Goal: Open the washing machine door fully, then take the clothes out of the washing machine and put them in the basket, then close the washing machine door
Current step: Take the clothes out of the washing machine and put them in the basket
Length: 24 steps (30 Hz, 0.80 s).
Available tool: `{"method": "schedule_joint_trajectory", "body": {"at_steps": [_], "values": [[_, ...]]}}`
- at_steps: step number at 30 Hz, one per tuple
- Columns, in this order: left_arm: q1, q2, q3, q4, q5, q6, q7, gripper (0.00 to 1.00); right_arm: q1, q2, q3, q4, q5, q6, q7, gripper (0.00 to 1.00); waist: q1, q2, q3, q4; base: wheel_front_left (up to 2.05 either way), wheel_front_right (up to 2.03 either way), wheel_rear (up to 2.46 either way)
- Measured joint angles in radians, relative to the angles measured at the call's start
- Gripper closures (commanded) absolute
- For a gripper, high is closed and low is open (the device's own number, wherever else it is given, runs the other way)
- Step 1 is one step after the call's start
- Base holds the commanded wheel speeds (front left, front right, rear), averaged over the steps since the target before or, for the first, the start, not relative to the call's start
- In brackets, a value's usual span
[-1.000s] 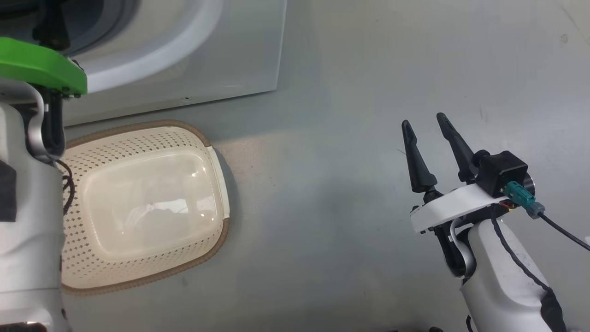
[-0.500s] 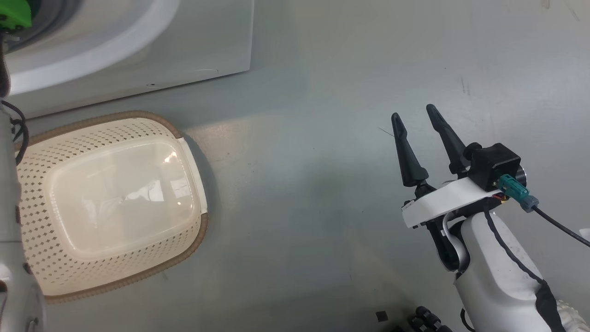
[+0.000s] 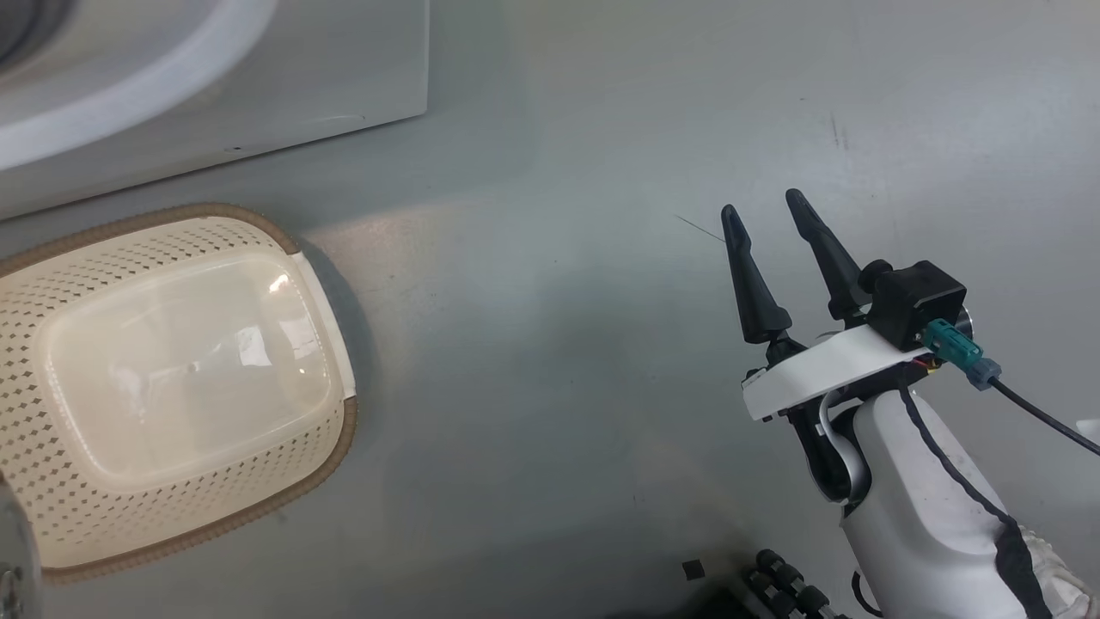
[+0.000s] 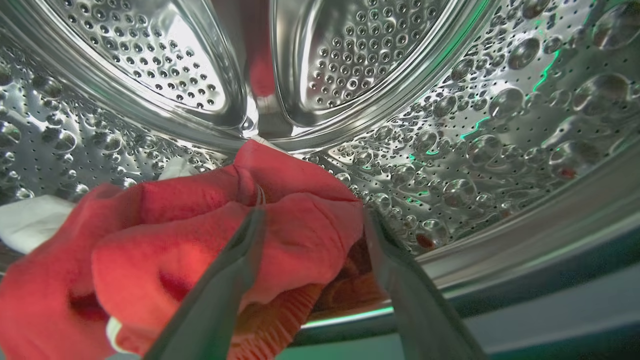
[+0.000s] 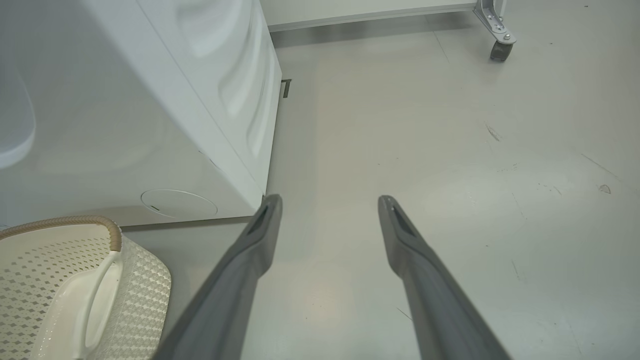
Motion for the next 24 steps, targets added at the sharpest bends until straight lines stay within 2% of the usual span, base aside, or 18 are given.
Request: {"method": "schedule_joint_trajectory", "body": {"at_steps": [15, 16, 17, 18, 19, 24], "values": [[-0.056, 0.009, -0.017, 0.098, 0.008, 0.009, 0.051, 0.0, -0.002, 0.0, 0.013, 0.007, 0.019, -0.01, 0.0, 0.0, 0.0, 0.0, 0.011, -0.021, 0.0, 0.0, 0.0], [-0.058, 0.009, -0.018, 0.099, 0.008, 0.009, 0.048, 0.04, -0.002, 0.0, 0.013, 0.008, 0.019, -0.01, 0.0, 0.0, 0.0, 0.0, 0.012, -0.021, 0.0, 0.0, 0.0], [-0.06, 0.008, -0.018, 0.1, 0.008, 0.009, 0.04, 0.19, -0.002, 0.0, 0.013, 0.01, 0.019, -0.01, 0.0, 0.0, -0.0001, 0.0, 0.012, -0.021, 0.0, 0.0, 0.0], [-0.061, 0.008, -0.02, 0.103, 0.008, 0.009, 0.034, 0.76, -0.002, 0.0, 0.013, 0.01, 0.019, -0.014, 0.0, 0.0, 0.0, 0.0, 0.012, -0.021, 0.0, 0.0, 0.0], [-0.062, 0.006, -0.022, 0.105, 0.008, 0.009, 0.025, 1.0, -0.002, 0.0, 0.011, 0.011, 0.019, -0.018, 0.0, 0.0, -0.0001, 0.0, 0.012, -0.02, 0.0, 0.0, 0.0], [-0.062, -0.01, -0.035, 0.116, 0.023, 0.008, -0.038, 1.0, -0.007, 0.001, 0.0, 0.015, 0.017, -0.023, 0.0, 0.0, -0.0001, 0.0, 0.002, -0.008, 0.0, 0.0, 0.0]]}}
